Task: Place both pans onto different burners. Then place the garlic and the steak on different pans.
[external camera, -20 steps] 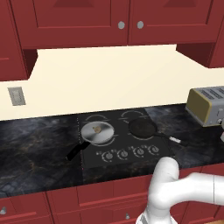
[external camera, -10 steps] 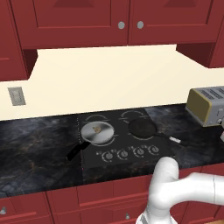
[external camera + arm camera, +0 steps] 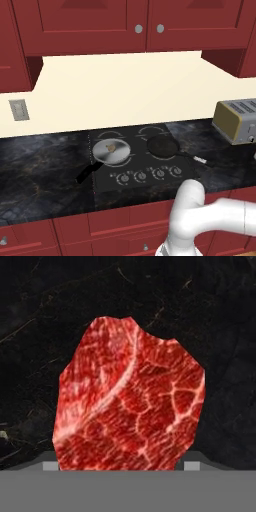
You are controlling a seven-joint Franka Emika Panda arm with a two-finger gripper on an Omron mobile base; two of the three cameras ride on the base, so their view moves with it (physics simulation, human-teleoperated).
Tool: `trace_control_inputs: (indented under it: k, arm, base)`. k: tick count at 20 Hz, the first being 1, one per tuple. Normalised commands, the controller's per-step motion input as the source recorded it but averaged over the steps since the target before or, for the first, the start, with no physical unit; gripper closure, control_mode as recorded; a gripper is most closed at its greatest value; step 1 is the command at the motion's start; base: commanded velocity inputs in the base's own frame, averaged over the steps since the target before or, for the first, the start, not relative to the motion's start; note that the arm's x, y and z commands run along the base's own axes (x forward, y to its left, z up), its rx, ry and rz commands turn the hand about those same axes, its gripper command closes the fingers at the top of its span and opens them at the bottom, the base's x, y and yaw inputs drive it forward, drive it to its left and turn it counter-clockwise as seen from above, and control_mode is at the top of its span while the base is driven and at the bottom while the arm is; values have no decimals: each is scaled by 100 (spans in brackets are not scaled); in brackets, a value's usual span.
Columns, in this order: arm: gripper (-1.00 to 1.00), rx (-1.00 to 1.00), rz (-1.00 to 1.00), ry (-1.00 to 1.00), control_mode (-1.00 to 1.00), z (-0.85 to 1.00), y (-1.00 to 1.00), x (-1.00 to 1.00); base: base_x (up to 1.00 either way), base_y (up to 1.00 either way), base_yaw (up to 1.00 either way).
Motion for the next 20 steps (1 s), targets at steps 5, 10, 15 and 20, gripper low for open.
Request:
trace_control_inputs:
  k: [5,10,15,20]
  arm:
    - [100,-4,-1,-1,-100,62,23,-56]
    - [100,-7,-1,0,-100,66,70,-36]
    - [100,-4,0,0,-100,38,98,0]
    - [100,0,0,0,-100,7,89,-8]
  base:
    - [0,0,0]
    - [0,0,0]
    - [0,0,0]
    - [0,0,0]
